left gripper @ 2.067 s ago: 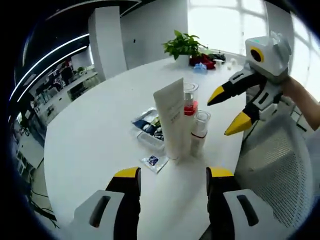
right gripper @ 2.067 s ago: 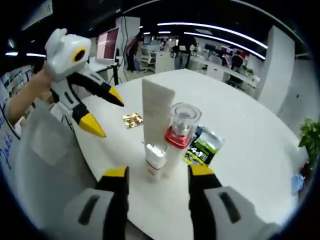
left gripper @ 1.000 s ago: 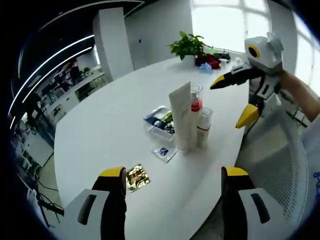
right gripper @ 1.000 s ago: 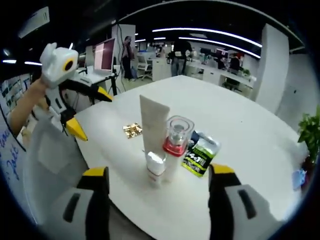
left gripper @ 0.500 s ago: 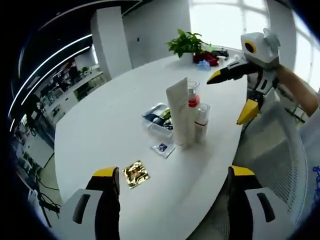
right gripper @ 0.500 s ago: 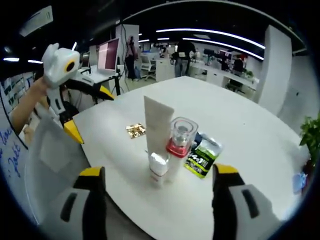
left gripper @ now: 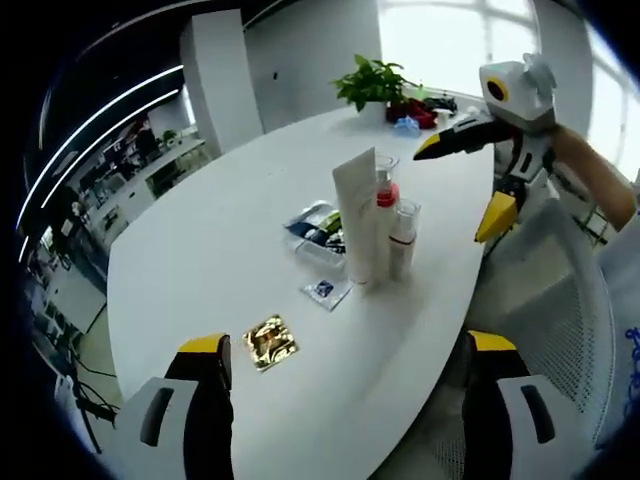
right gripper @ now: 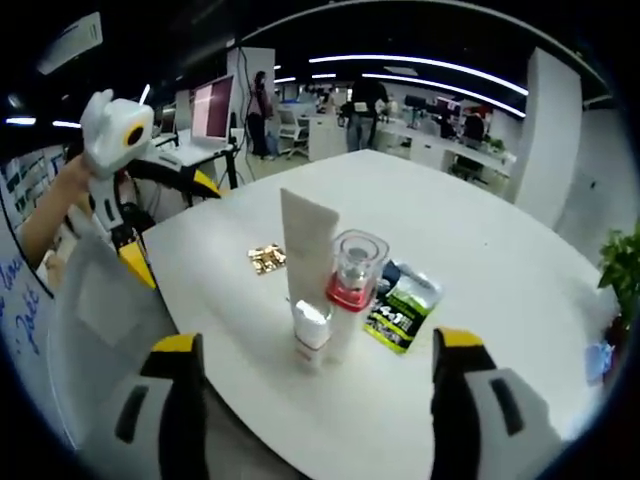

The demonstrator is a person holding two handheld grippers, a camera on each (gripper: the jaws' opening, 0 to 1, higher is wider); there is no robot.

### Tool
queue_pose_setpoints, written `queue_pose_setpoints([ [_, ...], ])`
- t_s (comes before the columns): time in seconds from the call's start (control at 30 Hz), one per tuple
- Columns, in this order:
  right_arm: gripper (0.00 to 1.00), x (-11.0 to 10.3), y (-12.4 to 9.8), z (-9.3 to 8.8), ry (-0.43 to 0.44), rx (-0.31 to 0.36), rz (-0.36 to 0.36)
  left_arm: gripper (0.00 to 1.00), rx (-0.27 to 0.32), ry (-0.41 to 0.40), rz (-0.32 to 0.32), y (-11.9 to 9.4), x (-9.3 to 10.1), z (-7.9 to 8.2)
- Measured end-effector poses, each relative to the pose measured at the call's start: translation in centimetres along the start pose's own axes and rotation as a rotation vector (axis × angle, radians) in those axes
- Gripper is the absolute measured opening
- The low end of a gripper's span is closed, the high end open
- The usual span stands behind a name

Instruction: Arrange the skincare products in the storage area until every visible bottle or jar stands upright without overlapping.

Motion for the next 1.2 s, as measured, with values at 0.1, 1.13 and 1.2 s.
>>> queue_pose_setpoints([
  [0.1,0.97,0.0,0.1,-0.2,0.001,-0.004,0.004,0.95,0.001,0.004,-0.002,0.0,0.0,0.0],
  [1.13,0.95,2.8,-0.2,0.8,0.008,-0.020,0.024,0.97,-0.008,-0.021,-0.019,0.3,-0.5,-0.7],
  [1.2,0.95,3.2,-0.3,1.2,0.009,-0.015,0.032,0.97,-0.009,-0.024,-0.016,0.3,-0.7,-0.8],
])
Point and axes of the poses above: the point that each gripper's makers call its tool centre point, and the gripper's own axes: y roughly forward along the fingers, x roughly to its right, z roughly out of its top, the point moved 2 cm from there along -y, roughly backward along the fingers, and after that the axes turned 15 degrees about x, right-handed, at the moved point
